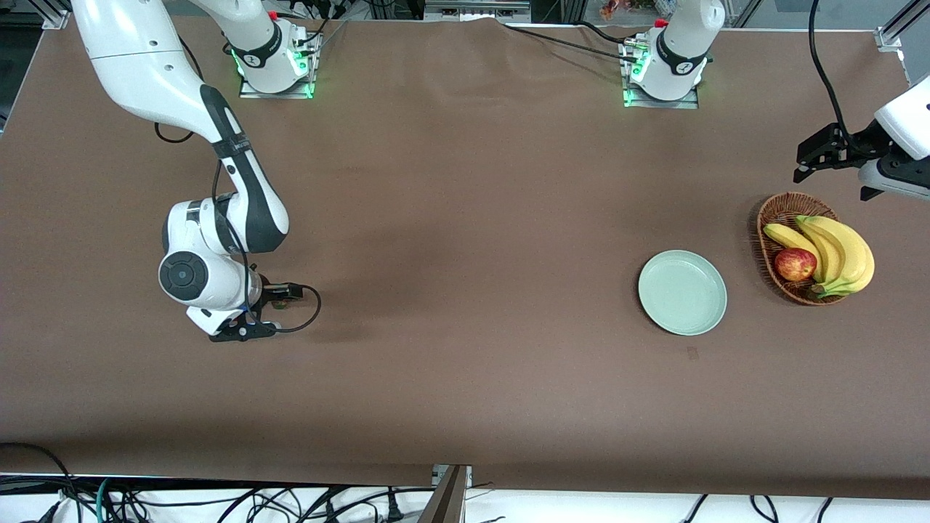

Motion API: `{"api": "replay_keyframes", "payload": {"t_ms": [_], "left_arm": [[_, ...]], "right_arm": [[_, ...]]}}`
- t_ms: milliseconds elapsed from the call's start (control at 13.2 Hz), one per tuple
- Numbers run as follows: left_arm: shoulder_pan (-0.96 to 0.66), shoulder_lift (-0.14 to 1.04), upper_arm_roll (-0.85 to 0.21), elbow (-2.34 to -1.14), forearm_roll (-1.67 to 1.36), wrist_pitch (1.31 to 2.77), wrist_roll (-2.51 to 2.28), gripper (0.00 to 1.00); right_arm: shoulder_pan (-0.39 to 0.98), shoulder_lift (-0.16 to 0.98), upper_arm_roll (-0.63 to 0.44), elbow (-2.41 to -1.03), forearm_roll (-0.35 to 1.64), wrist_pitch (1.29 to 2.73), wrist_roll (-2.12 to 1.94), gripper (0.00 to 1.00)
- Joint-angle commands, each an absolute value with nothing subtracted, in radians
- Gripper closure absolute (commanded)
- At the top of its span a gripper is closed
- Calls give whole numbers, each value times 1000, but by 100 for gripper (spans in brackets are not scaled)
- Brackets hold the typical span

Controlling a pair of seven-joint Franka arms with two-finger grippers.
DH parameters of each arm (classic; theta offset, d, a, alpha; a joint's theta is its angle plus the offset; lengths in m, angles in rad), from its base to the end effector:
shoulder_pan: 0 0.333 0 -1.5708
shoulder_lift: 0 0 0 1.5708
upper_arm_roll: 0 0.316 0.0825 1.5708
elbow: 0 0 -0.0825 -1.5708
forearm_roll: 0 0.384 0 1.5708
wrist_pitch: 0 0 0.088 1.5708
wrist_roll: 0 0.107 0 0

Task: Collect all strawberries into plate
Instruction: 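Grasp the nearest red strawberry with the right gripper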

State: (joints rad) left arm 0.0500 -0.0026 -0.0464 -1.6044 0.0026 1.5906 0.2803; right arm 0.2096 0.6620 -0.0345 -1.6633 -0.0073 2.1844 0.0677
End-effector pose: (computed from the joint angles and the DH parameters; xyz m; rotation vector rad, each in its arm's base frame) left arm 0.5548 0.0022 0.6118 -3.1104 0.4332 0.0180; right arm 0.6572 0.1183 0.2106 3.0849 0.1819 -0.2108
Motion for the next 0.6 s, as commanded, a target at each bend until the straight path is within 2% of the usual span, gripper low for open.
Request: {"api": "replay_keyframes", "payload": {"t_ms": [0, 453, 528], "left_arm": [[44, -14, -44, -1615, 23, 1592, 270, 0], [44, -14, -43, -1615, 23, 1592, 270, 0], [44, -14, -43, -1614, 23, 1592, 270, 0]], "right_arm": [[204, 653, -29, -1704, -6, 2218, 61, 0], [204, 669, -28, -1713, -5, 2247, 61, 2], [204, 672, -28, -1715, -5, 2258, 61, 8]]}}
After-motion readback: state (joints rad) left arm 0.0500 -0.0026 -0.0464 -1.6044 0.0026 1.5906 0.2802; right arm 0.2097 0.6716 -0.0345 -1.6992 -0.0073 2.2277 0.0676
